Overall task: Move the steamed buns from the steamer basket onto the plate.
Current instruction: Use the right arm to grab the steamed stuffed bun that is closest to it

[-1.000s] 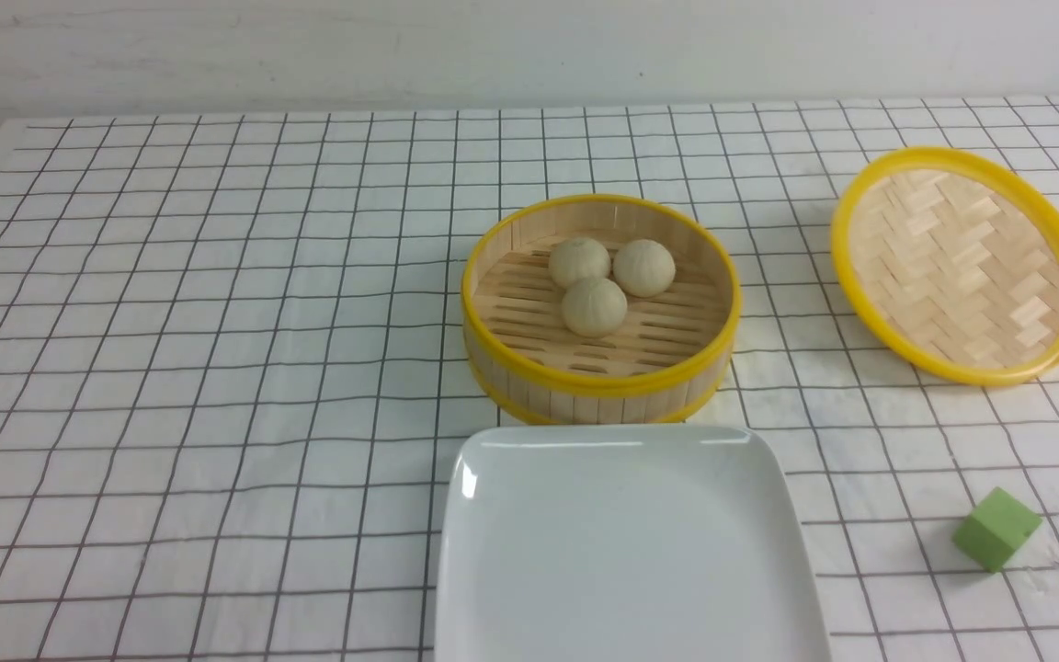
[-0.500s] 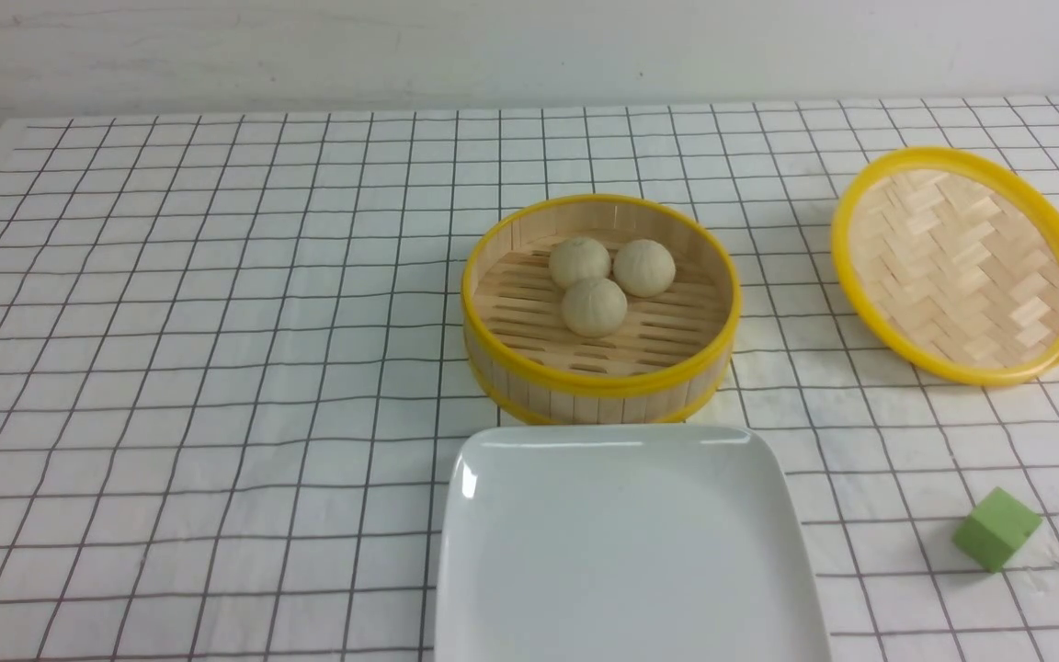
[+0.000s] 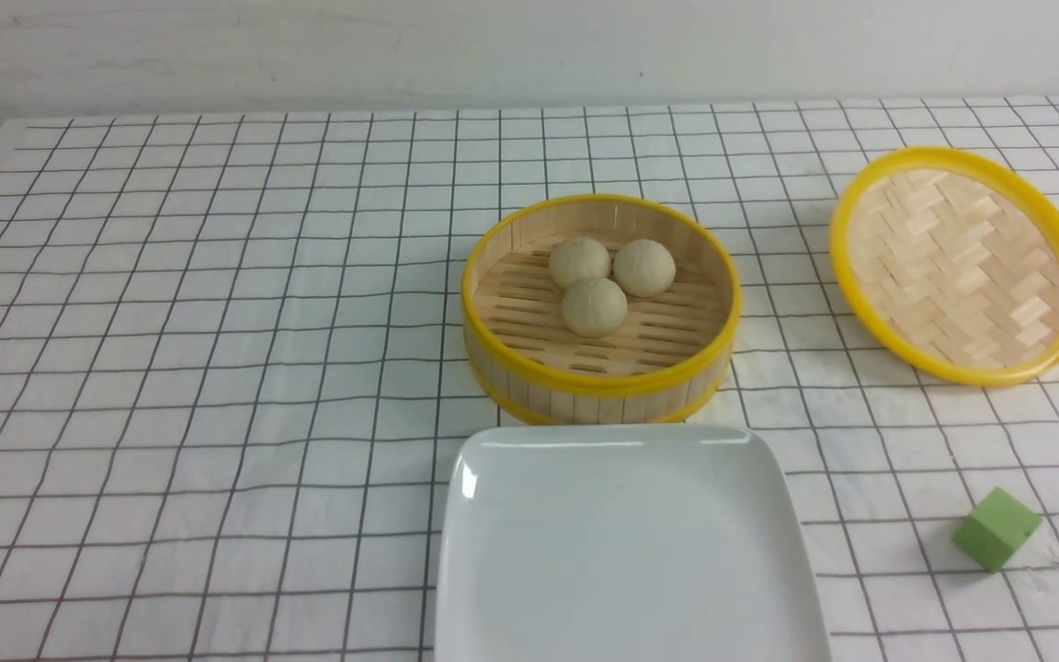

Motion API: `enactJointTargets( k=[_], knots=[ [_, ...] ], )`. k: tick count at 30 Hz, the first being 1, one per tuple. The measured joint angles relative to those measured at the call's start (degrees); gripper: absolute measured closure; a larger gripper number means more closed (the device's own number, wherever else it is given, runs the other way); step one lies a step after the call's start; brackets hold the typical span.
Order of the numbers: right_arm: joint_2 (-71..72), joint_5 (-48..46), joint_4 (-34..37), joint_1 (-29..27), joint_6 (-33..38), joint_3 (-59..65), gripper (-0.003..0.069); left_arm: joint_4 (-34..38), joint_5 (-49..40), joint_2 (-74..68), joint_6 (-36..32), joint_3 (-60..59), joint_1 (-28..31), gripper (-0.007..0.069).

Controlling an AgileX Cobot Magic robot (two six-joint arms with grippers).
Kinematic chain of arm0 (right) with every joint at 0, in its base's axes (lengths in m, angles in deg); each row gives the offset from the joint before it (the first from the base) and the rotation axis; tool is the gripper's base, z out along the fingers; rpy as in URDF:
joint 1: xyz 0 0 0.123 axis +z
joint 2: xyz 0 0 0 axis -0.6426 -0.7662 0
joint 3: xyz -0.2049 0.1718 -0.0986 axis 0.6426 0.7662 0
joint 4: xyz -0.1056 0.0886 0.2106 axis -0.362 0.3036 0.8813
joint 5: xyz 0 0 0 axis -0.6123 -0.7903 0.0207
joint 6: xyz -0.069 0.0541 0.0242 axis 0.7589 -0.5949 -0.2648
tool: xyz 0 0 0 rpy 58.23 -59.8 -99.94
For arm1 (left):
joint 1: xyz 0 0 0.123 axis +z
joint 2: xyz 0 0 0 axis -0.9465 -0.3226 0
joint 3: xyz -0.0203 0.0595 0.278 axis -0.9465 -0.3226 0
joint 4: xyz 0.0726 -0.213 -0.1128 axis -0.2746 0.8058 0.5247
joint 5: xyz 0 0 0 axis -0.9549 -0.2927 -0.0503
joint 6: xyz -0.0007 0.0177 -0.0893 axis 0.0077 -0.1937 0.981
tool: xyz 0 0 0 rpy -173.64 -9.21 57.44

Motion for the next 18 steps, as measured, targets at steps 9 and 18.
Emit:
enactJointTargets(
  k=[9,18],
  knots=[
    [0.0,-4.6,0.0,0.0,0.0,0.0,0.0419,-2.6,-0.1,0.0,0.0,0.0,0.0,0.0382],
    [0.0,-9.4,0.0,0.0,6.4,0.0,0.0419,-7.9,-0.4,0.0,0.0,0.0,0.0,0.0382]
  ],
)
